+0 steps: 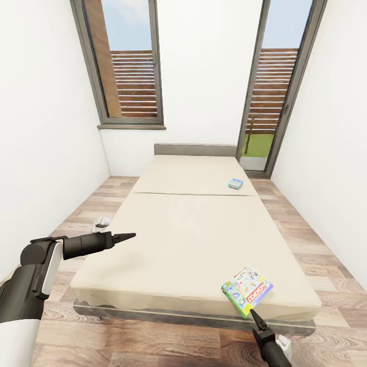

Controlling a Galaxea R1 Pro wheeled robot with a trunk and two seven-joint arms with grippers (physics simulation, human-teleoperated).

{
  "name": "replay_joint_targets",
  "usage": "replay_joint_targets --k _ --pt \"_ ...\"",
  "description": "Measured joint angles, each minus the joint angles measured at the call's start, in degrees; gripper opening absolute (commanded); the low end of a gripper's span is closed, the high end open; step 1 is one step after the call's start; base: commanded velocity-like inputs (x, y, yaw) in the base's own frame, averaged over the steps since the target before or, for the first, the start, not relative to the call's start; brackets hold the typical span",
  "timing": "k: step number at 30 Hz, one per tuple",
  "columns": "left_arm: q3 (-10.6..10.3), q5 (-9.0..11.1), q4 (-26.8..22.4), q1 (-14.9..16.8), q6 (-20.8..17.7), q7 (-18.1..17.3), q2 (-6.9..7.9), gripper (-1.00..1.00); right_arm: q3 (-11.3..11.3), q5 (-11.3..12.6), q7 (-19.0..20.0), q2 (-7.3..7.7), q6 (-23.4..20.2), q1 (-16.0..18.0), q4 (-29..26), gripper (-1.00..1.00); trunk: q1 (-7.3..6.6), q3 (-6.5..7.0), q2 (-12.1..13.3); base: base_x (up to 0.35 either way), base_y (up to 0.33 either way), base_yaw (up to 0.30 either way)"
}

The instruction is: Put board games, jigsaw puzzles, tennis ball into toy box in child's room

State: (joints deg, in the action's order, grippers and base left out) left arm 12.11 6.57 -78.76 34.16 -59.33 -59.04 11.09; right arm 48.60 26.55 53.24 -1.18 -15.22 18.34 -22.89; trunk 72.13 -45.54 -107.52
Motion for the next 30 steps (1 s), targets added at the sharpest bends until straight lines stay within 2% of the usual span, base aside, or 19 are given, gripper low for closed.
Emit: replay_joint_targets --k 9,30 --pt "0.0 0.07 -0.02 0.0 -0.06 0.0 0.02 1.0 -0.01 -0.01 1.43 0.08 -0.3 0.0 0.0 1.0 0.0 0.0 0.0 0.0 0.0 0.0" --pt "0.0 0.0 0.0 0.0 0.02 0.0 -0.1 1.0 0.21 0.28 1.27 0.22 -0.66 0.0 1.24 1.0 -0.01 0.0 0.0 0.077 0.0 0.0"
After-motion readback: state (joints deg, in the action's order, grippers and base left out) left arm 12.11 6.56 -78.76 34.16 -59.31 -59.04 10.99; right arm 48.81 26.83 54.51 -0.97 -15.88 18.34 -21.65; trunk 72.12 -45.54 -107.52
